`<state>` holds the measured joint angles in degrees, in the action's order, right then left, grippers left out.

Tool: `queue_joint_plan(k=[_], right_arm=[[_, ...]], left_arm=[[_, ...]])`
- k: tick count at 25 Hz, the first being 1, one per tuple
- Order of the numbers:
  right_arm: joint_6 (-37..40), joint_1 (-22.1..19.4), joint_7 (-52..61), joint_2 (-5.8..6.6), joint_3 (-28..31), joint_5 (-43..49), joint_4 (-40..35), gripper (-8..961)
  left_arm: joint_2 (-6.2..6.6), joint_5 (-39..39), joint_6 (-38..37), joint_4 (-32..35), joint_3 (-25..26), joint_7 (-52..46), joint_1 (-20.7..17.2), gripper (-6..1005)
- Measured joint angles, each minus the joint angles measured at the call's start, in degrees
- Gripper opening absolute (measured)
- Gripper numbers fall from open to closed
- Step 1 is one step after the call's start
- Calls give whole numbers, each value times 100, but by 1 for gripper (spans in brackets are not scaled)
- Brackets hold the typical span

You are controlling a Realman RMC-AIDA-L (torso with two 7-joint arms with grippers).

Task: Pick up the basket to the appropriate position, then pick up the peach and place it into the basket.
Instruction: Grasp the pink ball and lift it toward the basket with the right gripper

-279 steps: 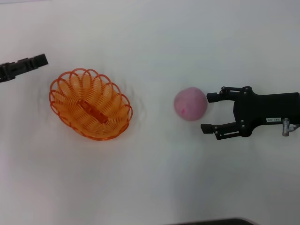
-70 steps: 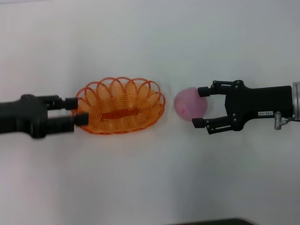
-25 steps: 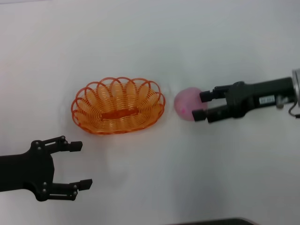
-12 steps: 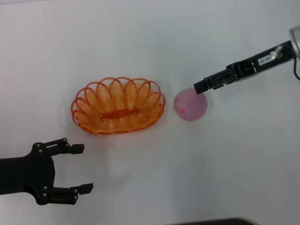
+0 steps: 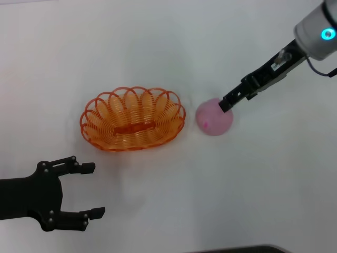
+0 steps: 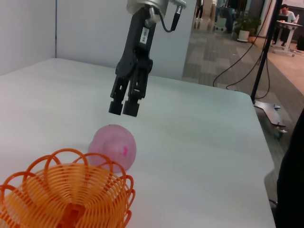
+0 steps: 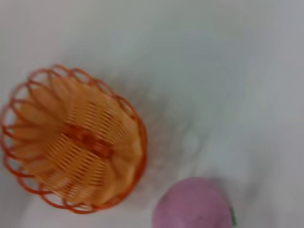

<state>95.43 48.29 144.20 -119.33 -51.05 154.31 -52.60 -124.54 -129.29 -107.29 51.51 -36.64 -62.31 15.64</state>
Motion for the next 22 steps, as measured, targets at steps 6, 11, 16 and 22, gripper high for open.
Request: queue_joint_plan(k=[6, 11, 16, 22], right_arm=[[-249, 73, 55, -57, -774, 36, -24, 900], [-413, 107, -22, -82, -1052, 11, -19, 893], [-479, 115, -47, -90, -1266, -202, 2, 886], [-562, 108, -63, -90, -1480, -358, 128, 878]], left_arm=[[0, 1, 31, -47, -1, 0, 9, 899], [5, 1, 47, -126, 8, 0, 34, 899], [9, 0, 83, -132, 22, 0, 31, 900], [3, 0, 113, -132, 5, -3, 27, 899]])
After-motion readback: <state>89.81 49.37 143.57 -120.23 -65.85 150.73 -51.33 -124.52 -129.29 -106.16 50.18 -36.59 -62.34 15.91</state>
